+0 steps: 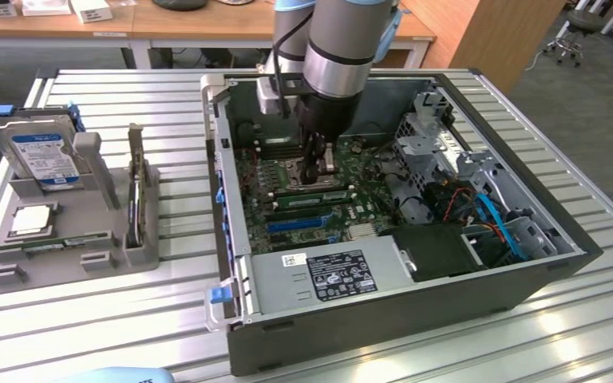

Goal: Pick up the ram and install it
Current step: 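Press down the ram until it locks into place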

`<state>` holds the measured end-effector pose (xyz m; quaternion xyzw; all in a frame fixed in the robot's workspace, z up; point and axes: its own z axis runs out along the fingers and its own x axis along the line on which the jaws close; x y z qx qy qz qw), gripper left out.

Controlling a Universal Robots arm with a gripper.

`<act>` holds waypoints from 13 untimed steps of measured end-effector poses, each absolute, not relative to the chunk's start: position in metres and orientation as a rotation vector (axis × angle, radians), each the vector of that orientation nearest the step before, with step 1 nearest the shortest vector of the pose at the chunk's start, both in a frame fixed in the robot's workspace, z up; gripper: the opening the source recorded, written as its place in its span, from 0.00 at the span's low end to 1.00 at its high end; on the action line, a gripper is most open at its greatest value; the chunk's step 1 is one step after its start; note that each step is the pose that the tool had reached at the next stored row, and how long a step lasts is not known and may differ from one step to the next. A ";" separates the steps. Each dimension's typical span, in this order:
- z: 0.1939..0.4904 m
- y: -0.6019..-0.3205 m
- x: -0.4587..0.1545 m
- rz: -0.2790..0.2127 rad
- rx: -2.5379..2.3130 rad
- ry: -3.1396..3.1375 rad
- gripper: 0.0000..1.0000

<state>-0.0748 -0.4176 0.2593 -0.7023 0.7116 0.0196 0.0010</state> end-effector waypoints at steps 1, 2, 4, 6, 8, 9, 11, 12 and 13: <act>0.259 -0.418 -0.073 0.062 -2.205 2.234 0.10; 0.259 -0.418 -0.071 0.062 -2.205 2.234 0.10; 0.259 -0.418 -0.068 0.062 -2.205 2.234 0.10; 0.259 -0.418 -0.063 0.061 -2.205 2.234 0.10; 0.259 -0.418 -0.059 0.062 -2.205 2.234 0.10; 0.259 -0.418 -0.057 0.062 -2.205 2.234 0.10; 0.259 -0.418 -0.053 0.061 -2.205 2.234 0.10; 0.259 -0.418 -0.050 0.062 -2.205 2.234 0.10; 0.259 -0.418 -0.048 0.062 -2.205 2.234 0.10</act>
